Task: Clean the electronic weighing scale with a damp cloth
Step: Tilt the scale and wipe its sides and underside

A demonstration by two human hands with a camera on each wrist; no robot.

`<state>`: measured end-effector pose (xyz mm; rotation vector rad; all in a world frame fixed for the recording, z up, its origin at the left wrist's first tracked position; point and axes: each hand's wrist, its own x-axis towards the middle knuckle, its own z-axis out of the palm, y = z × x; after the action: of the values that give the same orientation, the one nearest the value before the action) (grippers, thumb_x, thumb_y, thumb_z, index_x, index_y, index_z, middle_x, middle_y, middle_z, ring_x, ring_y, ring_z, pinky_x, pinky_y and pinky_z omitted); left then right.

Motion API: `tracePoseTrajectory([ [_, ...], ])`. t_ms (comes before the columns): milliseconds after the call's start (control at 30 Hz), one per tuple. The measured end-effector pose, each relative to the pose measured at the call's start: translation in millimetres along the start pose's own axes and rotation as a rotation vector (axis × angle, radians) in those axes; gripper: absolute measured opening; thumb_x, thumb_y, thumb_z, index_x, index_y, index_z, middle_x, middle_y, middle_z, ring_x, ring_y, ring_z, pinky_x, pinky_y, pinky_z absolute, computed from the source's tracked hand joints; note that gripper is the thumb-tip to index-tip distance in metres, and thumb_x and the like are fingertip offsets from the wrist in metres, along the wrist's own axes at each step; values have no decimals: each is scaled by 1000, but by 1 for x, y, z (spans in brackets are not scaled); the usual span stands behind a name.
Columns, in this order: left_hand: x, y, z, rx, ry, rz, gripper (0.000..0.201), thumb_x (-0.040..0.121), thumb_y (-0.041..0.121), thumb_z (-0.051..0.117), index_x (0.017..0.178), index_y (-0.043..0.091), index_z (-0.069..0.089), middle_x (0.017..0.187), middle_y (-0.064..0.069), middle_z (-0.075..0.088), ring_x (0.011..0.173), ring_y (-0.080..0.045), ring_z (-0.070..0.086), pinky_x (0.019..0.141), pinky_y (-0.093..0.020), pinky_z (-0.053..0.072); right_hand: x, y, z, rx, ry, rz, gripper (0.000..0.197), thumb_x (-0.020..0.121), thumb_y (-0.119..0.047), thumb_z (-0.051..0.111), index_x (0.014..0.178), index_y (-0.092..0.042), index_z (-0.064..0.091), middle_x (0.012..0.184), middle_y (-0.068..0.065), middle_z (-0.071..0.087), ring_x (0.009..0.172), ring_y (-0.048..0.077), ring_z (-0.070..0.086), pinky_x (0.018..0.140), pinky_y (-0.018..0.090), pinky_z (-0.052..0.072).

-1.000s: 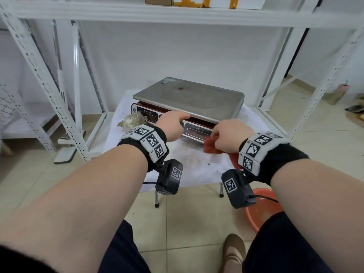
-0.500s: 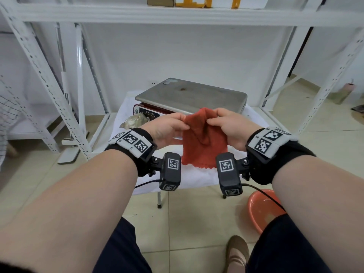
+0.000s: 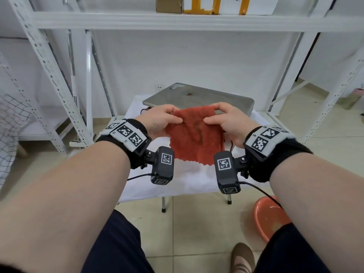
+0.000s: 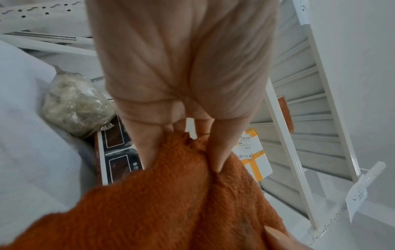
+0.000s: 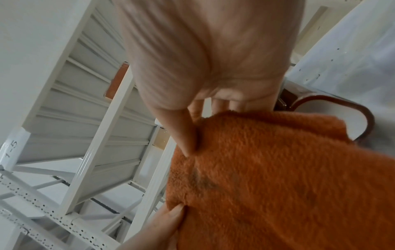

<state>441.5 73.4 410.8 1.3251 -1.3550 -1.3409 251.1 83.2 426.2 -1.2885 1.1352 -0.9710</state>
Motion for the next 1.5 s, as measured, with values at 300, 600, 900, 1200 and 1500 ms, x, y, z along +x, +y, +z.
tracePoseTrajectory([
  [300,1,15,-15,177,136,87,26,88,-4,54,77,19,52,71,0,52,50,-6,52,39,-12,40,12,-2,7,-144,70,-81,27,80,-4,67,91,-23,51,85,14,64,69,26,64,67,41,55],
  [600,-2,18,-26,220,88,31,28,86,-6,56,74,19,54,63,5,55,52,-6,52,47,-16,44,27,-6,11,-385,224,-178,28,73,-12,72,56,-21,51,64,-7,53,70,13,49,75,31,41],
  [900,-7,22,-20,219,-156,-97,32,85,-4,54,106,20,56,85,-3,60,66,-10,58,57,-19,48,21,-25,22,-310,36,-157,27,69,-3,55,49,-18,45,52,-4,36,53,14,33,52,25,25],
  [1200,3,15,-11,360,-32,16,18,85,0,61,78,17,62,67,-2,59,61,-14,55,55,-20,45,22,-26,18,-511,28,-210,23,70,-6,58,55,-18,46,54,-4,41,55,9,36,52,23,29],
  [1500,14,22,-14,819,148,190,12,77,18,73,85,11,68,81,-4,64,79,-22,59,74,-30,50,37,-17,10,-872,242,-212,19,78,-17,59,65,-23,47,85,-1,58,93,22,57,78,29,43],
])
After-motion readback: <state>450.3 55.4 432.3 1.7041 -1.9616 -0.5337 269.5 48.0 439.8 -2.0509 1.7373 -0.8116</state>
